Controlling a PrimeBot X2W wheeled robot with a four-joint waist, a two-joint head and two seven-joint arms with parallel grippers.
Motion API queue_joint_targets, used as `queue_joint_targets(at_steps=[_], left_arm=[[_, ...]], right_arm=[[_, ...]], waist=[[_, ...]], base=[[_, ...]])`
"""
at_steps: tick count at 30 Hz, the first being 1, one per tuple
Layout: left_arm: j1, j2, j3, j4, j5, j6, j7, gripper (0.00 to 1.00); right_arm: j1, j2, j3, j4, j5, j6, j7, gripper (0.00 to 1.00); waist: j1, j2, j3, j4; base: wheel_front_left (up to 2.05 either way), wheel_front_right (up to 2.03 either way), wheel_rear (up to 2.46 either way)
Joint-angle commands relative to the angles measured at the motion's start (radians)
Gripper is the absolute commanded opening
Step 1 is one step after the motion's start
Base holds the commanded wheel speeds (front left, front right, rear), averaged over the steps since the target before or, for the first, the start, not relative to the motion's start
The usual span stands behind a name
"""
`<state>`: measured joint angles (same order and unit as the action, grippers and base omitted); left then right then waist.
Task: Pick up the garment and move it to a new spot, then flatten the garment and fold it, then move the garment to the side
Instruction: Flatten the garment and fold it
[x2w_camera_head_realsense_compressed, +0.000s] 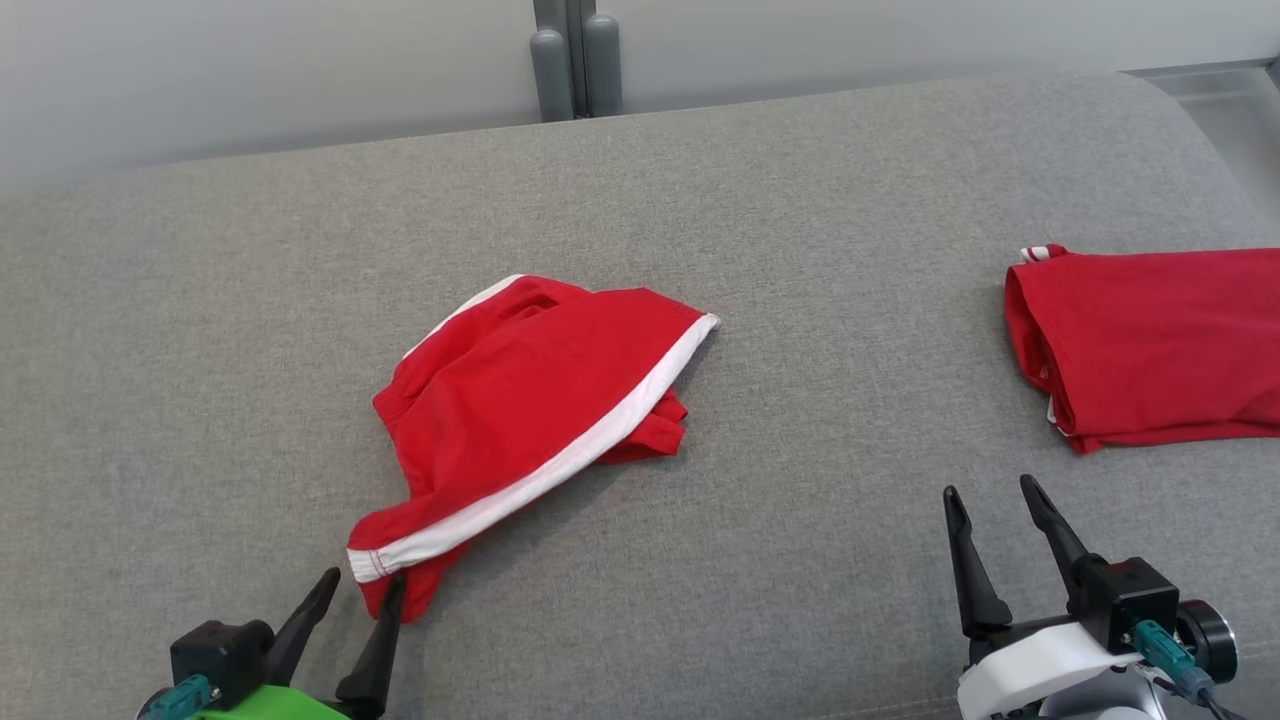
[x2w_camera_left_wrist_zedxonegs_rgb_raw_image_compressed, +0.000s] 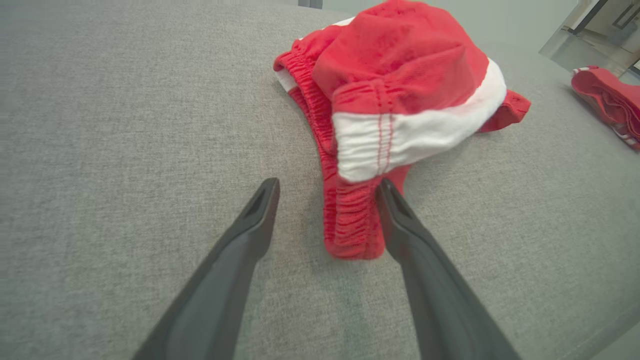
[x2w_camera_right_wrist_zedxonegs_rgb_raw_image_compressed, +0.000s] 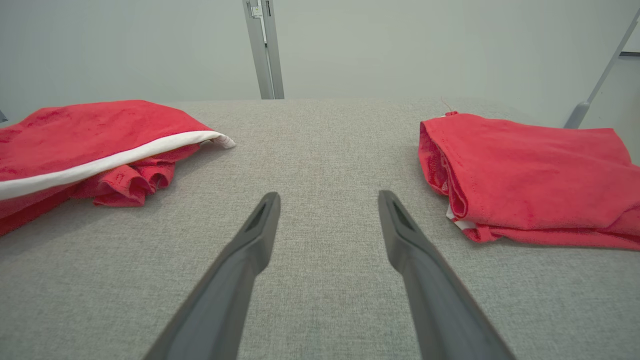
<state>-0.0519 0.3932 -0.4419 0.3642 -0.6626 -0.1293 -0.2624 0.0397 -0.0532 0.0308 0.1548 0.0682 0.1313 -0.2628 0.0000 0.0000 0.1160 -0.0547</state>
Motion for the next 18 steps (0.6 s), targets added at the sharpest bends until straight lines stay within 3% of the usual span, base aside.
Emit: queue_joint_targets(at_steps=[1, 6, 12, 18], left_arm=[[0.003, -0.007, 0.014, 0.005, 0.011, -0.002, -0.003, 1.0], [0.059, -0.023, 0.048, -0.01, -0.02, -0.001, -0.003, 1.0], [0.139, -0.008, -0.002, -0.047, -0.094, -0.001, -0.003, 1.0], [0.199, -0.06, 0.137, -0.095, -0.058, -0.001, -0.003, 1.0]], right_arm=[[0.013, -0.006, 0.0, 0.001, 0.0, -0.001, -0.003, 1.0], [0.025, -0.01, 0.005, -0.002, -0.004, -0.001, -0.003, 1.0], [0.052, -0.023, -0.011, -0.024, -0.001, -0.001, -0.003, 1.0], [0.079, -0.038, -0.034, -0.046, -0.006, -0.001, -0.003, 1.0]], waist=[[0.0, 0.0, -0.004, 0.001], [0.0, 0.0, -0.029, 0.0], [0.0, 0.0, -0.067, 0.018], [0.0, 0.0, -0.104, 0.058]], base=[[0.0, 0.0, 0.0], [0.0, 0.0, 0.0], [0.0, 0.0, 0.0], [0.0, 0.0, 0.0]])
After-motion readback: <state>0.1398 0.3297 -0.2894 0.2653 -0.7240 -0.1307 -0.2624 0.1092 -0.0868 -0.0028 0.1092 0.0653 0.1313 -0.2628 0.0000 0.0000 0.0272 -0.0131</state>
